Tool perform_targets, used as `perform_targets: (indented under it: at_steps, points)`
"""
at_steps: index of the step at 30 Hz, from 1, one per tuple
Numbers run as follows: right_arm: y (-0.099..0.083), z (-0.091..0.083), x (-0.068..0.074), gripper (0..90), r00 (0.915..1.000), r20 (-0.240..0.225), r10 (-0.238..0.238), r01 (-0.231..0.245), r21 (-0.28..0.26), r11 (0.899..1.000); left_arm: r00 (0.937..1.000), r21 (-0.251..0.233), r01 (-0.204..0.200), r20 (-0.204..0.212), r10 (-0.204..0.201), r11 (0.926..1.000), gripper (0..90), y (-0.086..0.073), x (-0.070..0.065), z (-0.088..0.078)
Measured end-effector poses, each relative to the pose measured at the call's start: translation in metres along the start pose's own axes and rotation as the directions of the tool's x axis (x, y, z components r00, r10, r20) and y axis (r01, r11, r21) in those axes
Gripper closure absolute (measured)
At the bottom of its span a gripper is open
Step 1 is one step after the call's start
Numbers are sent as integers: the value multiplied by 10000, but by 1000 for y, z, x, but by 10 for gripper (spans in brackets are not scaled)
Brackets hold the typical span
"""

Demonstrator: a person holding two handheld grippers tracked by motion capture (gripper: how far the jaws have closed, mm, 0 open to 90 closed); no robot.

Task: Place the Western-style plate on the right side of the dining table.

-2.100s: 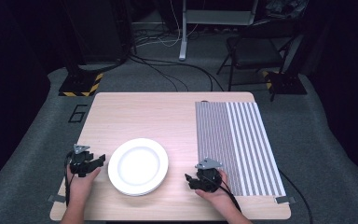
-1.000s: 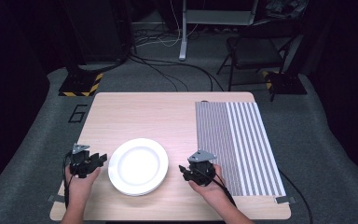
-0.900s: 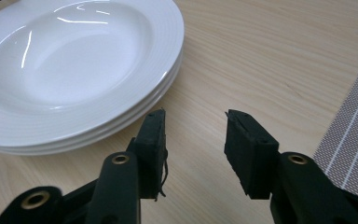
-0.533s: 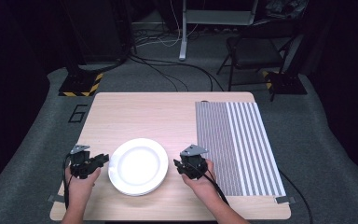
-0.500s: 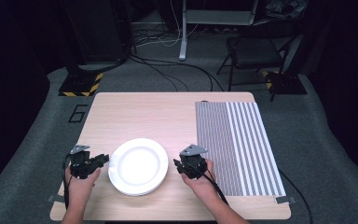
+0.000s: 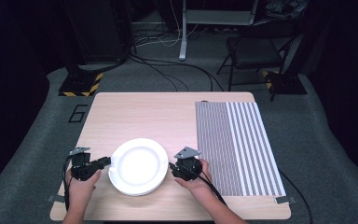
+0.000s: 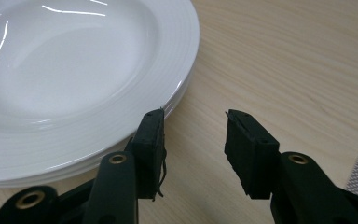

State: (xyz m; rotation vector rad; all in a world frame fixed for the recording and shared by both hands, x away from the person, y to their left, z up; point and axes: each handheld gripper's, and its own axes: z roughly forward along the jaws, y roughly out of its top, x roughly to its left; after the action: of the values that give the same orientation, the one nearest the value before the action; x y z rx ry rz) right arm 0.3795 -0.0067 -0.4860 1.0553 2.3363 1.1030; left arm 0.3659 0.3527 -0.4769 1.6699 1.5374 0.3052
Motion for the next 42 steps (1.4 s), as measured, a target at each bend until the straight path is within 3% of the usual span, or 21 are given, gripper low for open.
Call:
perform_targets:
  at_steps: [7, 12, 15, 20, 25, 27, 32, 33, 41, 42]
  points:
    - [-2, 2, -7, 590, 9949, -662, 767, -767, 18, 9971, 10000, 44, -47, -48, 47, 10000, 802, -2, -3, 1]
    - [-2, 2, -8, 565, 9933, -833, 799, -815, -165, 9965, 10000, 7, -40, -60, 40, 10000, 820, -2, -3, 0]
    - [-1, 3, -7, 570, 9859, -1122, 1240, -1275, -248, 9915, 10000, -17, -22, -67, 22, 10000, 821, -3, -3, 0]
    - [-1, 2, -8, 579, 9836, -1109, 1422, -1481, -464, 9879, 9998, 48, -145, -121, 146, 9999, 823, -4, -4, 1]
    - [0, 0, -10, 558, 9719, -1415, 1883, -1985, -619, 9781, 9996, 92, -214, -173, 215, 9997, 824, -4, -5, 2]
    - [0, -1, -9, 552, 9670, -1629, 1958, -2078, -604, 9763, 9996, 55, -218, -176, 219, 9997, 825, -4, -5, 2]
    - [0, 3, -3, 527, 9668, -1821, 1792, -1889, -374, 9813, 9995, 39, -255, -197, 256, 9997, 825, -4, -5, 2]
    - [-1, 4, -1, 525, 9631, -1978, 1825, -1926, -325, 9807, 9996, 51, -218, -181, 219, 9997, 825, -5, -5, 2]
    - [-2, 9, 6, 483, 9573, -2160, 1923, -2003, -155, 9796, 9997, 24, -173, -176, 174, 9998, 825, -5, -5, 1]
    - [-2, 9, 6, 482, 9488, -2297, 2168, -2239, -50, 9746, 9997, 26, -161, -172, 161, 9999, 825, -5, -5, 1]
